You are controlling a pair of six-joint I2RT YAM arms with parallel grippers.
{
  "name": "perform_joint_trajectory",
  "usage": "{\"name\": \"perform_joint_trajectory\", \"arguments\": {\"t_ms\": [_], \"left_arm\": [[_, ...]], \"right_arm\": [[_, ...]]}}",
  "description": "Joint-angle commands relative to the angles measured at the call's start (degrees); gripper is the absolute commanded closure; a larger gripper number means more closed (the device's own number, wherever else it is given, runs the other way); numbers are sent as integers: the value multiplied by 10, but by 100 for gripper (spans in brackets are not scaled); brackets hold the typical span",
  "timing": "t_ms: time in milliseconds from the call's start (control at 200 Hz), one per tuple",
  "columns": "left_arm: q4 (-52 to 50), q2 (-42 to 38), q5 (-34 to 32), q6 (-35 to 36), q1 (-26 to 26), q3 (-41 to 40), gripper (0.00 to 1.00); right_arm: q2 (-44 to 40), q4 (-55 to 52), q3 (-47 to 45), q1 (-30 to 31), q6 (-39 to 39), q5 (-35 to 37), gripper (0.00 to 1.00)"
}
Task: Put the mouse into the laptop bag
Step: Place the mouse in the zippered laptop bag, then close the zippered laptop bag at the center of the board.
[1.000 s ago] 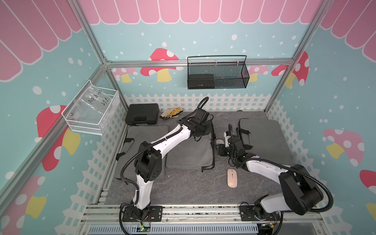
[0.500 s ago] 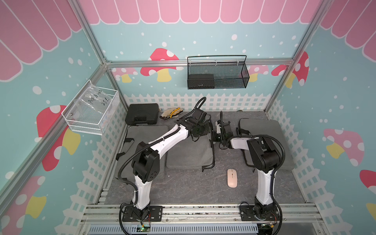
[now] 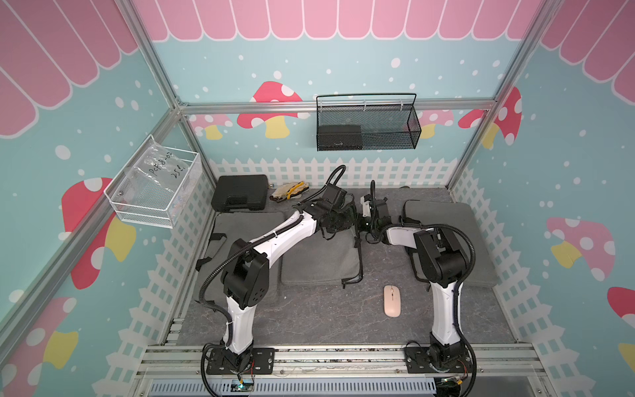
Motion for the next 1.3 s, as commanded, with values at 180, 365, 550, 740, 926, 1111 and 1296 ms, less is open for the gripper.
{"name": "perform_joint_trajectory", "arguments": {"t_ms": [180, 365, 550, 740, 926, 1111, 1296], "left_arm": [[24, -8, 19, -5, 11, -28, 100], [36, -16, 21, -9, 17, -48, 100], [48, -21, 27, -12, 24, -69, 100], [69, -29, 29, -16, 33, -104, 100], [101, -28, 20, -21, 46, -155, 100], [122, 20, 21, -22, 62, -168, 100], [137, 82, 47, -24, 66, -137, 100]], "right_arm": [[18, 53, 2, 8, 7, -45, 36], [-11, 93, -35, 8, 6, -66, 33], [-61, 121, -92, 9, 1, -61, 30], [-117, 113, -143, 8, -12, -22, 32], [-203, 81, -207, 8, -24, 28, 31], [-328, 86, -332, 8, -27, 64, 28], [-459, 92, -463, 21, -23, 70, 27]]}}
